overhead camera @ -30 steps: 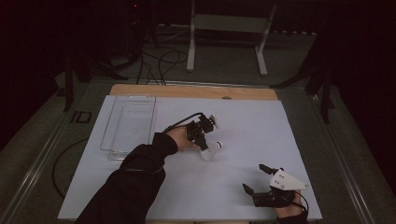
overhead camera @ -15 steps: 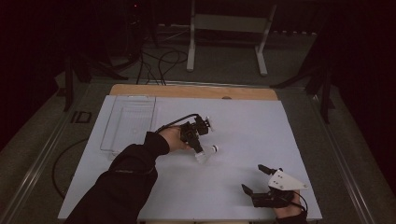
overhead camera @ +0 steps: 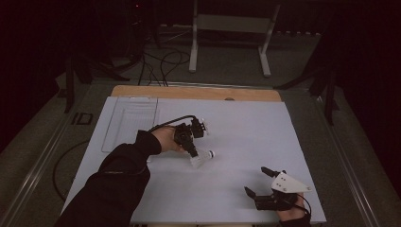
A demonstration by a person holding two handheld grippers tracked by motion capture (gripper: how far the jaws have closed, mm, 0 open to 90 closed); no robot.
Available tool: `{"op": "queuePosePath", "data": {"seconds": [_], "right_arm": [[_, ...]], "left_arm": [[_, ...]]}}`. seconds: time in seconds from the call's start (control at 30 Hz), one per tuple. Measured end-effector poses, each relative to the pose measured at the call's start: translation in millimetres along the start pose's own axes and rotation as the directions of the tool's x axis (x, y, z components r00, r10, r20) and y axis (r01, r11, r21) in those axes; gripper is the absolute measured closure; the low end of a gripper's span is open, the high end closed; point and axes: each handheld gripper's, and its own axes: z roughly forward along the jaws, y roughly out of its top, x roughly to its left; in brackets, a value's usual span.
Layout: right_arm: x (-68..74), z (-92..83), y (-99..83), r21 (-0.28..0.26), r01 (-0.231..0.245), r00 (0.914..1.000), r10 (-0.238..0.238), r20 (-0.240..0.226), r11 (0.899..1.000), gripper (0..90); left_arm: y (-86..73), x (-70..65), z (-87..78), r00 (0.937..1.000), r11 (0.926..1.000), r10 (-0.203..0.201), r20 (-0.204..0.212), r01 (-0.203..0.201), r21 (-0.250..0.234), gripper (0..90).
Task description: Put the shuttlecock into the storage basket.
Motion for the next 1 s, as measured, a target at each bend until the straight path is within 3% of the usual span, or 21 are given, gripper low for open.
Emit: {"op": "queuePosePath", "data": {"seconds": [0.33,0.67,0.77,1.0], "right_arm": [[1.2,0.0,0.6,0.003,0.003,1.0000,-0.003,0.000,1.000,9.7],[1.4,0.0,0.8,0.003,0.006,1.0000,-0.006,0.000,1.000,9.7],[1.7,-0.1,1.0,0.003,0.005,1.0000,-0.005,0.000,1.000,9.7],[1.8,0.5,1.0,0.005,0.009,1.0000,-0.009,0.002,1.000,9.7]], "left_arm": [[-6.9,-0.6,-11.5,0.9992,0.9992,0.040,-0.005,-0.040,0.004,90.0],[-17.5,3.0,-31.4,0.9990,0.9988,0.042,-0.016,-0.042,-0.024,90.0],[-23.4,2.1,-35.7,0.9963,0.9955,0.086,-0.004,-0.086,-0.039,90.0],[-36.2,4.0,-37.4,0.9967,0.9965,0.081,-0.001,-0.081,-0.020,90.0]]}}
